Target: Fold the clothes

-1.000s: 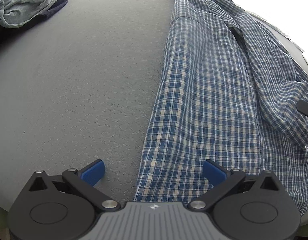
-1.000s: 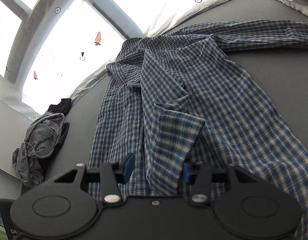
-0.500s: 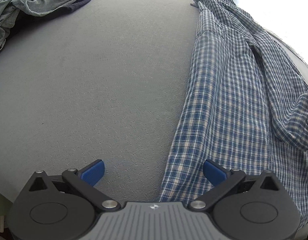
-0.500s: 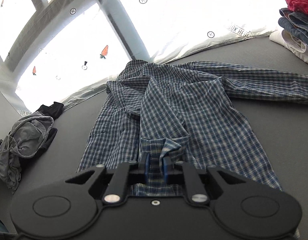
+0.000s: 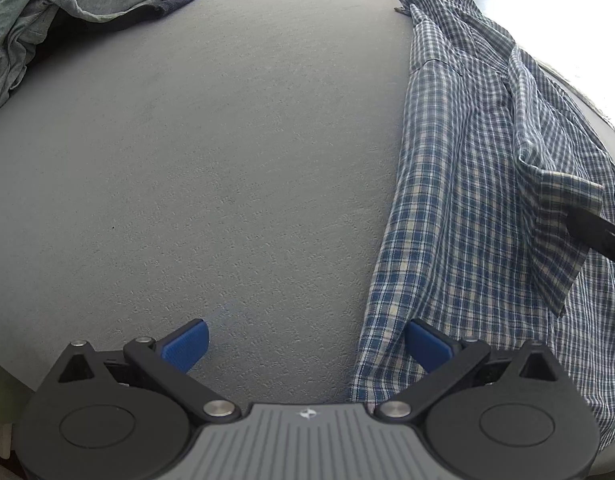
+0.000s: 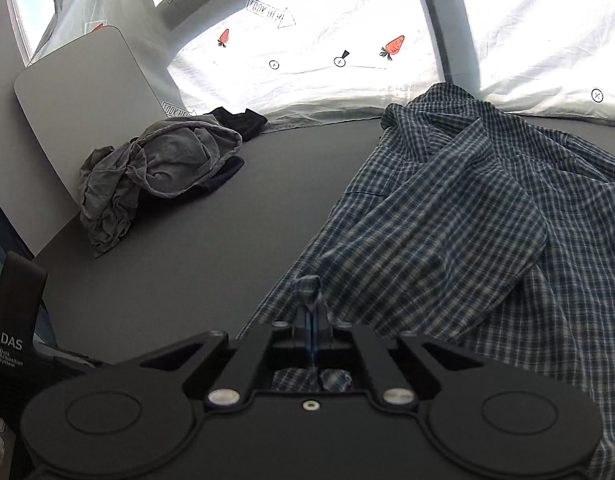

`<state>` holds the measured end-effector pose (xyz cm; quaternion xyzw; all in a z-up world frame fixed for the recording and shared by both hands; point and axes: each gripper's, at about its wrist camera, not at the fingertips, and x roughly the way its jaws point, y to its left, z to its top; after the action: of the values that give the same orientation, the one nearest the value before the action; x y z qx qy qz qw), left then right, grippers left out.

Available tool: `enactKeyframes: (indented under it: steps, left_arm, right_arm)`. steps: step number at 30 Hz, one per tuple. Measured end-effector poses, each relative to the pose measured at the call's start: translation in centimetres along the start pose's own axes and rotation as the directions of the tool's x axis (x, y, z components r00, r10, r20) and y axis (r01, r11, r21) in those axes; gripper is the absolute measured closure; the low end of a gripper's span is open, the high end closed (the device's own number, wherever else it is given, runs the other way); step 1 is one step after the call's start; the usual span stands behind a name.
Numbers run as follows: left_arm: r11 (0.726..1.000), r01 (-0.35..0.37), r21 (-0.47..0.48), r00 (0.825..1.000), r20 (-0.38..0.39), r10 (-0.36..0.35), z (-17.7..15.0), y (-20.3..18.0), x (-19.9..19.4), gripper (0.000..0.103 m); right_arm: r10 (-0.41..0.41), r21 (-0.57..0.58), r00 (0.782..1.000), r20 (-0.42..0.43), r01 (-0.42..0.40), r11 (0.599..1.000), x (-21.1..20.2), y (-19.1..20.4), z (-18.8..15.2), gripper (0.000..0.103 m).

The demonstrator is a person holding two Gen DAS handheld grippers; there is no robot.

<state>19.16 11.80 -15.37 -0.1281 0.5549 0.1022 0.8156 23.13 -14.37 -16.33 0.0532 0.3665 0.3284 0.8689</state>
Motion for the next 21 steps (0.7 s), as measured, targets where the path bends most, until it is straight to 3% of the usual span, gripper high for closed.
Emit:
enactKeyframes:
  steps: [4, 7, 9, 11, 13, 15, 21]
  left_arm:
    - [1.000, -0.001, -0.012, 1.000, -0.004, 0.001, -0.5, 0.8, -0.2, 0.000]
    - [1.000, -0.001, -0.015, 1.000, -0.006, 0.001, -0.9, 1.4, -0.3, 0.000]
    - [1.000, -0.001, -0.019, 1.000, -0.007, 0.000, -1.0, 1.8, -0.4, 0.000]
    - [1.000, 0.000, -0.024, 1.000, -0.008, 0.000, -1.1, 2.2, -0.5, 0.000]
    - [1.000, -0.001, -0.027, 1.000, -0.006, 0.001, -1.1, 2.5, -0.5, 0.000]
    - [1.000, -0.002, -0.027, 1.000, -0.004, 0.002, -0.6, 2.2, -0.1, 0.000]
    - [1.000, -0.001, -0.023, 1.000, -0.013, 0.001, -0.8, 2.6, 0.0, 0.000]
  right_arm:
    - [-0.031, -0.042, 0.999, -0.025, 0.030, 0.999, 0.5, 1.1, -0.7, 0.102]
    - [-0.099, -0.061, 0.994, -0.040, 0.097, 0.993, 1.1, 1.3, -0.8, 0.100]
    - [-0.161, -0.106, 0.986, -0.050, 0.155, 0.982, 1.6, 1.6, -1.0, 0.083]
    - [-0.190, -0.131, 0.980, -0.065, 0.180, 0.975, 2.3, 1.8, -1.4, 0.074]
    - [-0.176, -0.136, 0.981, -0.076, 0.165, 0.977, 2.7, 1.8, -1.6, 0.080]
    - [-0.155, -0.136, 0.985, -0.082, 0.143, 0.980, 2.9, 1.9, -1.8, 0.097]
    - [-0.106, -0.204, 0.991, -0.086, 0.087, 0.975, 3.0, 3.6, -2.1, 0.101]
